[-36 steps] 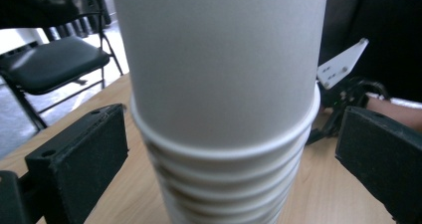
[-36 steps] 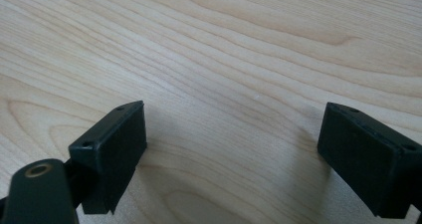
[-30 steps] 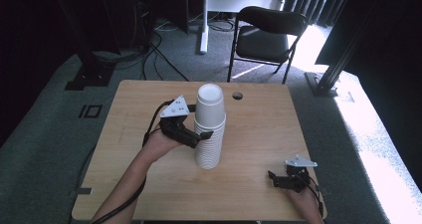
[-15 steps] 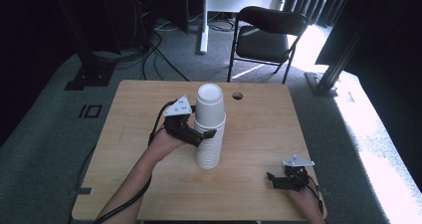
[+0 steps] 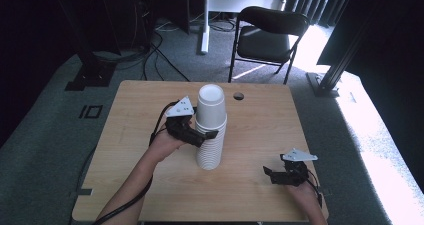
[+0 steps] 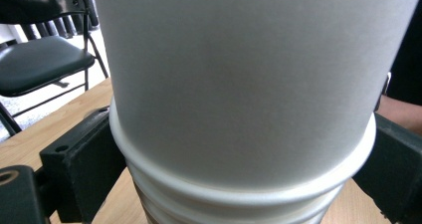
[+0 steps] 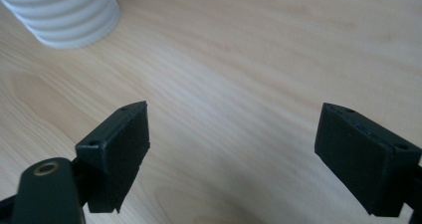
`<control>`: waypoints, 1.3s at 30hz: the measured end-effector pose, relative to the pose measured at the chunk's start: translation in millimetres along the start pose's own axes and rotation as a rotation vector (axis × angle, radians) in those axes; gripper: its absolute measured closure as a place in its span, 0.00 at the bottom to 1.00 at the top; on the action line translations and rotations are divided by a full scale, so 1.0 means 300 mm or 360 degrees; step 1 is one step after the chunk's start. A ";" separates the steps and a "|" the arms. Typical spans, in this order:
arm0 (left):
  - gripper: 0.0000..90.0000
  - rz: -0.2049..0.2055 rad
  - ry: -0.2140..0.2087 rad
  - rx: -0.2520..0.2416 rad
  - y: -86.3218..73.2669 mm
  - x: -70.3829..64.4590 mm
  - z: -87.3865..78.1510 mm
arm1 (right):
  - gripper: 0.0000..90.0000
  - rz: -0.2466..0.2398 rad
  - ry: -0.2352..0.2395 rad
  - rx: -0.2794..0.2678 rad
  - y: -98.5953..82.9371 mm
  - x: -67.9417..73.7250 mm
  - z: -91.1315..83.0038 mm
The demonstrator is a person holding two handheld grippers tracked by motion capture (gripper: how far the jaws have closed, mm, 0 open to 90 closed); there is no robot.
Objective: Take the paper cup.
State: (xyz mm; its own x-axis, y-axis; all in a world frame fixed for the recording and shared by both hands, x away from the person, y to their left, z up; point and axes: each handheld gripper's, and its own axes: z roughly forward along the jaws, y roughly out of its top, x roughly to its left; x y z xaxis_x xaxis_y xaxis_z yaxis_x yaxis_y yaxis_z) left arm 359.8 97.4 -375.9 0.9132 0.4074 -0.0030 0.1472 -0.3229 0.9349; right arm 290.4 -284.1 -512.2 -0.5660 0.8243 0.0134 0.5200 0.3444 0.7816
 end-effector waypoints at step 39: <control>0.05 -0.0008 -0.0013 0.0033 0.008 0.004 0.000 | 0.15 -0.0262 0.0458 -0.0497 0.504 0.145 -0.155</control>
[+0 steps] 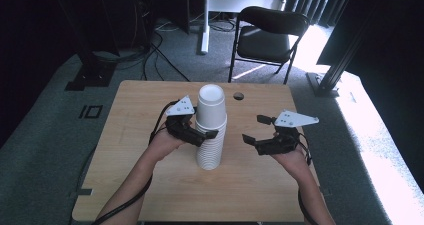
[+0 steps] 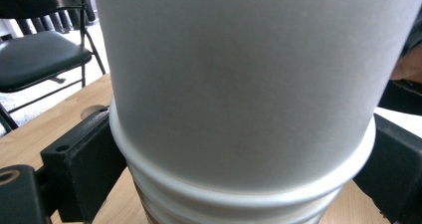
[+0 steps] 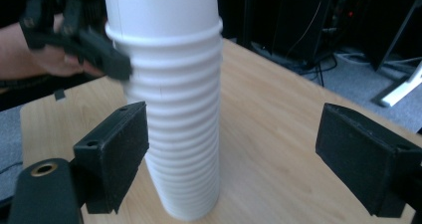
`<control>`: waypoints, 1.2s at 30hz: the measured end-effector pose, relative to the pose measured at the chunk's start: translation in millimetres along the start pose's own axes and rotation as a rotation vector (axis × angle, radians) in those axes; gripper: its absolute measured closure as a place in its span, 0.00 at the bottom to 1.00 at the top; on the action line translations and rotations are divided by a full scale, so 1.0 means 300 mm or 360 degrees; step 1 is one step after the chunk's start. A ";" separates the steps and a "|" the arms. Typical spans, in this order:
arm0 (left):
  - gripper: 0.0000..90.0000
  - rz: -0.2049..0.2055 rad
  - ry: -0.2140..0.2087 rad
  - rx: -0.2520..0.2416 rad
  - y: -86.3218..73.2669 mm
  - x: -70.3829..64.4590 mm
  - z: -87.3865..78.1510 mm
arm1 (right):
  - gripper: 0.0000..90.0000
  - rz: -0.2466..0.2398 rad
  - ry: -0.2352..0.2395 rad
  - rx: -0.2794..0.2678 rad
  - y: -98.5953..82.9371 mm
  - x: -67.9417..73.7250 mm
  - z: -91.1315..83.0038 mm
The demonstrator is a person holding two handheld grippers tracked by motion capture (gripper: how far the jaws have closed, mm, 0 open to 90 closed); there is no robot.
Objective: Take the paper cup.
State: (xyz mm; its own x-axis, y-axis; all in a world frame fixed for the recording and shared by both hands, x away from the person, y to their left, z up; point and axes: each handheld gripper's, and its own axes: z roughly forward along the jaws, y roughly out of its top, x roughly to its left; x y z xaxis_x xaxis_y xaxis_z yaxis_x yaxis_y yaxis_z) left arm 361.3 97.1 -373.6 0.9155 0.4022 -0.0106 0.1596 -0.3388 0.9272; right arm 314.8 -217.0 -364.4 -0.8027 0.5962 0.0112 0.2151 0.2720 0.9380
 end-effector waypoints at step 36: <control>0.05 0.0000 -0.0011 0.0006 0.002 -0.001 0.001 | 0.12 -0.0167 0.0209 -0.0109 0.273 0.110 0.206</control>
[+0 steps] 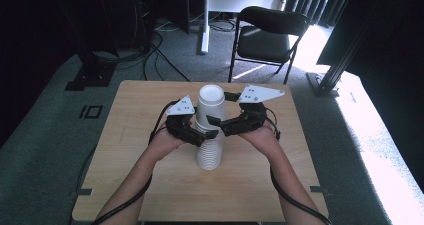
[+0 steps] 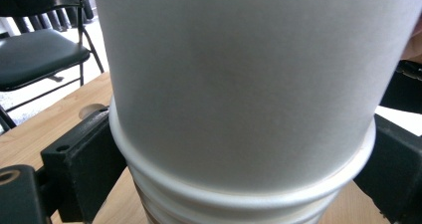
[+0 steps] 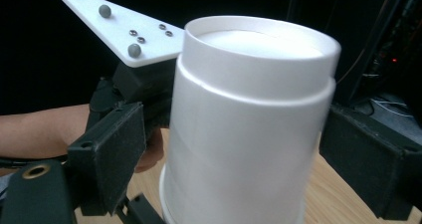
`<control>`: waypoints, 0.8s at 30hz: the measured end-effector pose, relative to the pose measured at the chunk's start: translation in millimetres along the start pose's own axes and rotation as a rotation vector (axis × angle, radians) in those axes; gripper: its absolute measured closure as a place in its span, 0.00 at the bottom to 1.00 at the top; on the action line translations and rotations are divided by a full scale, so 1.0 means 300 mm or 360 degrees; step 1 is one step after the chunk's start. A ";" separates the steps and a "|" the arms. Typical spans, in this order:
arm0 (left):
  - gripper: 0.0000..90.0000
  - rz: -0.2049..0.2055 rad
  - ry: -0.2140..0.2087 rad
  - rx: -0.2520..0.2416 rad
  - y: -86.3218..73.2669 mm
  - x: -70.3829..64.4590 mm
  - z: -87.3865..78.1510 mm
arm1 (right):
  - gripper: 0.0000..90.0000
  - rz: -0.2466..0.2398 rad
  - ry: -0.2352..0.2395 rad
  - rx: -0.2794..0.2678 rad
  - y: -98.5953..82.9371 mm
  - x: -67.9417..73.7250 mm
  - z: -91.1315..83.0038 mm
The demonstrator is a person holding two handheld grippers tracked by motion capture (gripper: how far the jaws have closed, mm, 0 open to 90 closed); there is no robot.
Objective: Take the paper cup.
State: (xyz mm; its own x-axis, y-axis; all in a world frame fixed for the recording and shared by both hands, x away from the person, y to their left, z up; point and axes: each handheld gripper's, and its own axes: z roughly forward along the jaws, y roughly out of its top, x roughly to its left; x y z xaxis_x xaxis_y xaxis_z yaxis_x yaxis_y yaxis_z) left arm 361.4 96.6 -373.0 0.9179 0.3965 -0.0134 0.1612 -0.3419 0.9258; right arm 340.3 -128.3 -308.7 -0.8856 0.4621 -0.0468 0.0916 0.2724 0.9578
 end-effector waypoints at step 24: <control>0.05 0.0000 -0.0002 0.0004 0.000 0.001 0.000 | 0.21 0.0016 -0.0096 -0.0018 0.036 0.000 0.052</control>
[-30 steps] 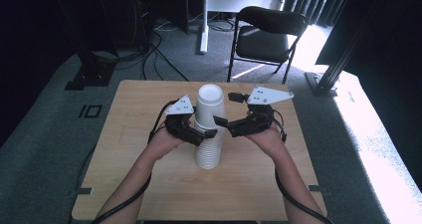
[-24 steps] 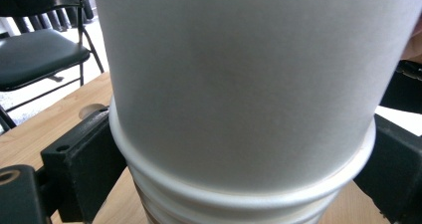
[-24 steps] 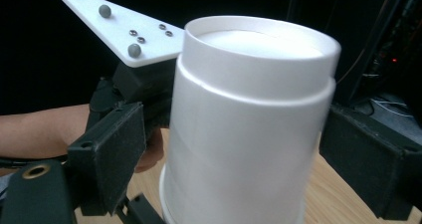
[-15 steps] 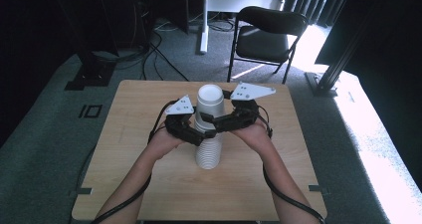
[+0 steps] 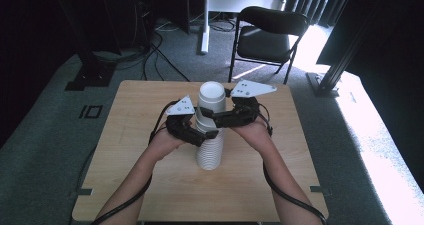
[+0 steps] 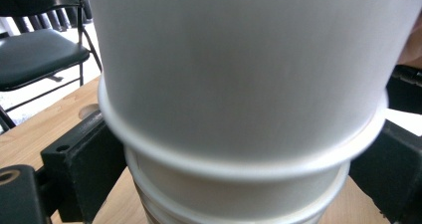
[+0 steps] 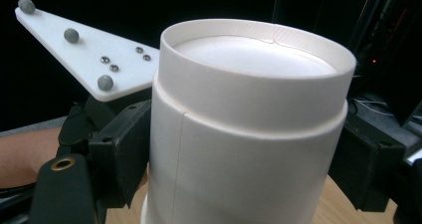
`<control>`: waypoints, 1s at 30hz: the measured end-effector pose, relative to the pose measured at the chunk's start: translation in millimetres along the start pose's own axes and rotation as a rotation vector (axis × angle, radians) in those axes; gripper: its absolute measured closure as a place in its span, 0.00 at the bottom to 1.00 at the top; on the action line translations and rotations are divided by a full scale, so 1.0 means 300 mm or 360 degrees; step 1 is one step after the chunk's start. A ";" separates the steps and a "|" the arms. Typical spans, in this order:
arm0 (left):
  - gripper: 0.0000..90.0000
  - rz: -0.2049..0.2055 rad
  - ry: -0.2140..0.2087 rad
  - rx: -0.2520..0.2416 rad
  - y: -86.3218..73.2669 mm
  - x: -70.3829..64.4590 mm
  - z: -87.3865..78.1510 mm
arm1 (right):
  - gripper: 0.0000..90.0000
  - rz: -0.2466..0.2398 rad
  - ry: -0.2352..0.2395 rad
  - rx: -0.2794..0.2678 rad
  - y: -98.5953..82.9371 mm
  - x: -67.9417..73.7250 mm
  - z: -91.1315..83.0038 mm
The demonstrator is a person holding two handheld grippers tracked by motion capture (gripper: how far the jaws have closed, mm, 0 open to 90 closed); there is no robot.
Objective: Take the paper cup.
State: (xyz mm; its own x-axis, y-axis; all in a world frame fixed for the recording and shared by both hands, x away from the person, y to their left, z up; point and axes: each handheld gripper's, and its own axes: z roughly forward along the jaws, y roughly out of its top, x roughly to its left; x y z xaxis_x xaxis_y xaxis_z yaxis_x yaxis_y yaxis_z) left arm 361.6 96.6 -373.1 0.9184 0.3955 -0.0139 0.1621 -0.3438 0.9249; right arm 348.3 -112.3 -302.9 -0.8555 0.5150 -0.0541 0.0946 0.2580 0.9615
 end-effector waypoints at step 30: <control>0.05 -0.0007 0.0002 0.0010 0.002 0.001 -0.001 | 0.22 -0.0044 -0.0078 -0.0115 0.146 0.004 -0.057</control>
State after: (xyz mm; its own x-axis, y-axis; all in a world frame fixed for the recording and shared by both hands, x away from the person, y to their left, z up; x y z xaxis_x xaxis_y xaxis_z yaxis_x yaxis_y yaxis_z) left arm 362.0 96.7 -372.6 0.9173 0.3978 -0.0175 0.1683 -0.3475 0.9225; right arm 342.6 -114.4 -256.3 -0.8312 0.5484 -0.0921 0.0329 0.2138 0.9763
